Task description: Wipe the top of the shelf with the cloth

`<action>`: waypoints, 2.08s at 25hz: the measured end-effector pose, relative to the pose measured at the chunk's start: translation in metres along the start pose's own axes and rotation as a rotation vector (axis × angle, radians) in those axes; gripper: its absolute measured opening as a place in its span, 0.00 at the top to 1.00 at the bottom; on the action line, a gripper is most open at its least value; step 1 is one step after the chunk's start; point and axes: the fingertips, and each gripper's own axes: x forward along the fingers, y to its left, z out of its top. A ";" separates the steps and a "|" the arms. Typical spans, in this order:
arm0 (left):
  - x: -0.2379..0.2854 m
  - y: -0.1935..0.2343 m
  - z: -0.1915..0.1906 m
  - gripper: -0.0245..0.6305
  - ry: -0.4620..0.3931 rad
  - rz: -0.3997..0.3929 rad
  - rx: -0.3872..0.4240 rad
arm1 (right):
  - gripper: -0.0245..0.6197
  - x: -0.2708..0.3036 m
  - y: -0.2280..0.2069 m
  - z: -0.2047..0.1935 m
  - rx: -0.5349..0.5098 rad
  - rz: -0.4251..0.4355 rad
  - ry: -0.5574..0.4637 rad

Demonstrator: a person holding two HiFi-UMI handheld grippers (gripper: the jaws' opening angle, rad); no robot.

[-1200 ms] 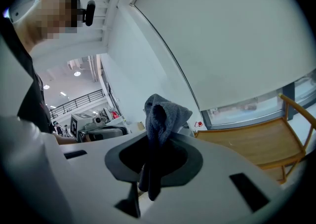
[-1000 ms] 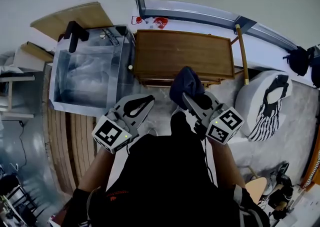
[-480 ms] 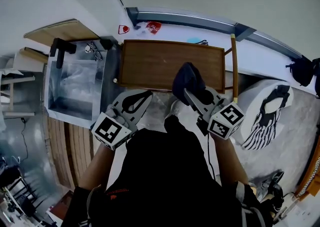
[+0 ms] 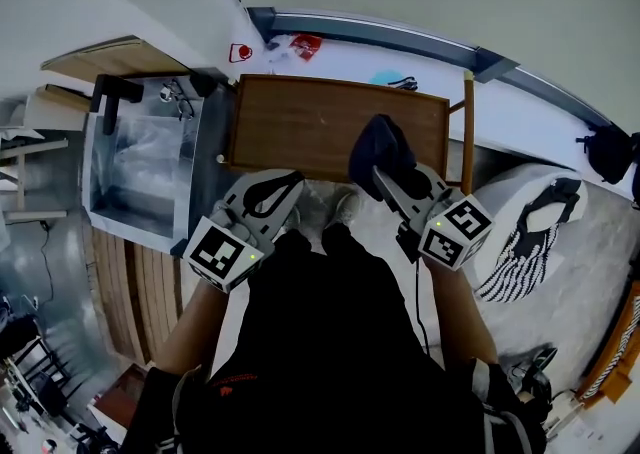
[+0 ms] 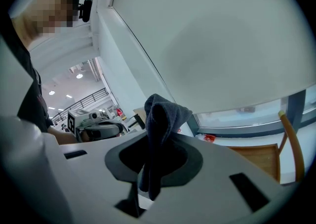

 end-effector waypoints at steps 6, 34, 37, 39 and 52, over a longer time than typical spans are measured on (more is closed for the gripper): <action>-0.002 0.017 -0.008 0.91 0.008 0.023 -0.052 | 0.88 0.017 -0.009 -0.003 0.011 -0.009 0.029; -0.058 0.205 -0.068 0.91 0.007 0.074 -0.158 | 0.88 0.263 -0.047 -0.047 0.066 -0.054 0.258; -0.063 0.212 -0.074 0.91 0.016 0.084 -0.163 | 0.88 0.296 -0.052 -0.061 0.061 -0.033 0.306; -0.065 0.219 -0.081 0.91 0.021 0.090 -0.177 | 0.88 0.316 -0.056 -0.070 0.059 -0.022 0.333; -0.074 0.239 -0.107 0.91 0.047 0.110 -0.242 | 0.88 0.402 -0.078 -0.127 0.125 -0.003 0.441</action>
